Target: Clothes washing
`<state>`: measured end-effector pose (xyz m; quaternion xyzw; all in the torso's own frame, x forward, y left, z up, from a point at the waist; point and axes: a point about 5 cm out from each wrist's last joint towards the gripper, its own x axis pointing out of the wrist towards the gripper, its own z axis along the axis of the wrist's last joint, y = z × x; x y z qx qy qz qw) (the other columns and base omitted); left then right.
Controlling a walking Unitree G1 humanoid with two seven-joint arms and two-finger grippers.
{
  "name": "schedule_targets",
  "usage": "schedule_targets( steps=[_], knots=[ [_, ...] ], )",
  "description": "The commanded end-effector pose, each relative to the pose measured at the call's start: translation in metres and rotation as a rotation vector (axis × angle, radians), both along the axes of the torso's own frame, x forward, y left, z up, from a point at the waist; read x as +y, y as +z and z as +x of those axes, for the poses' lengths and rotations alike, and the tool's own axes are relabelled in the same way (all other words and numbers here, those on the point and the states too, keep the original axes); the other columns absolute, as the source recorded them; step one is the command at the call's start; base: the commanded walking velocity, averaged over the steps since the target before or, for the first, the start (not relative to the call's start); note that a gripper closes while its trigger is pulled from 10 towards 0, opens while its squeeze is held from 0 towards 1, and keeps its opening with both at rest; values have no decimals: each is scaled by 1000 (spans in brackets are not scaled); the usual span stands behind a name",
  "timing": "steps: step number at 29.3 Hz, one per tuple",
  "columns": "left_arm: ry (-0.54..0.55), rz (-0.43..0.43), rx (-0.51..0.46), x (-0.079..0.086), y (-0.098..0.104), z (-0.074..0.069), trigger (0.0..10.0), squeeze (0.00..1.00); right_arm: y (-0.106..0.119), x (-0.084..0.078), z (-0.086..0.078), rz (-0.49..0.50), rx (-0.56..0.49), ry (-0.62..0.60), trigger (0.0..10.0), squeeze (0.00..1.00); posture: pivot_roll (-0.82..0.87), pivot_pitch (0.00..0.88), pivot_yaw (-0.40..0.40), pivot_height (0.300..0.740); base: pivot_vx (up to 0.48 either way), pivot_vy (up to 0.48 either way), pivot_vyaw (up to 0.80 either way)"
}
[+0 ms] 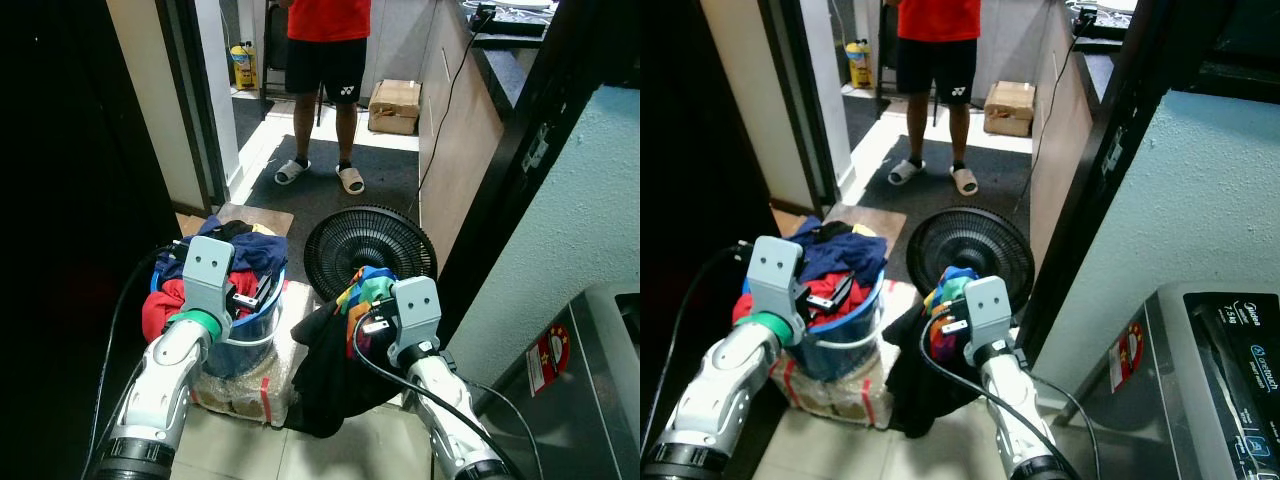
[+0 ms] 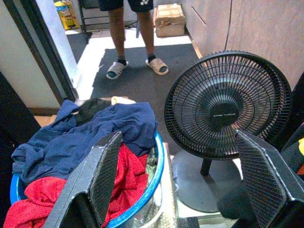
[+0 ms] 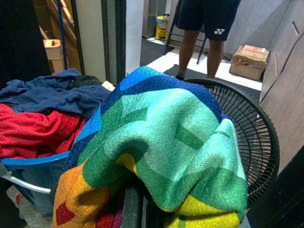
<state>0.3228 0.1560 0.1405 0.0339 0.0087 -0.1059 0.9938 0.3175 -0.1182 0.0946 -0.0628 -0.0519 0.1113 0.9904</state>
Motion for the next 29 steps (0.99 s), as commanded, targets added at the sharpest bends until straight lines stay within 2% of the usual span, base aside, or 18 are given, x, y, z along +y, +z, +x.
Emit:
schedule_targets(
  steps=[1,25,29],
  knots=[
    [15,0,16,4,-5,-2,10000,0,2,1,2,1,-11,6,10000,0,102,0,35,740,0,326,0],
    [18,-7,16,1,-5,0,10000,0,2,0,3,-8,-10,5,10000,0,95,0,33,740,0,342,0],
    [18,-7,14,1,-5,-1,10000,0,1,0,2,-9,-10,8,10000,0,94,0,32,740,0,0,0]
  ],
)
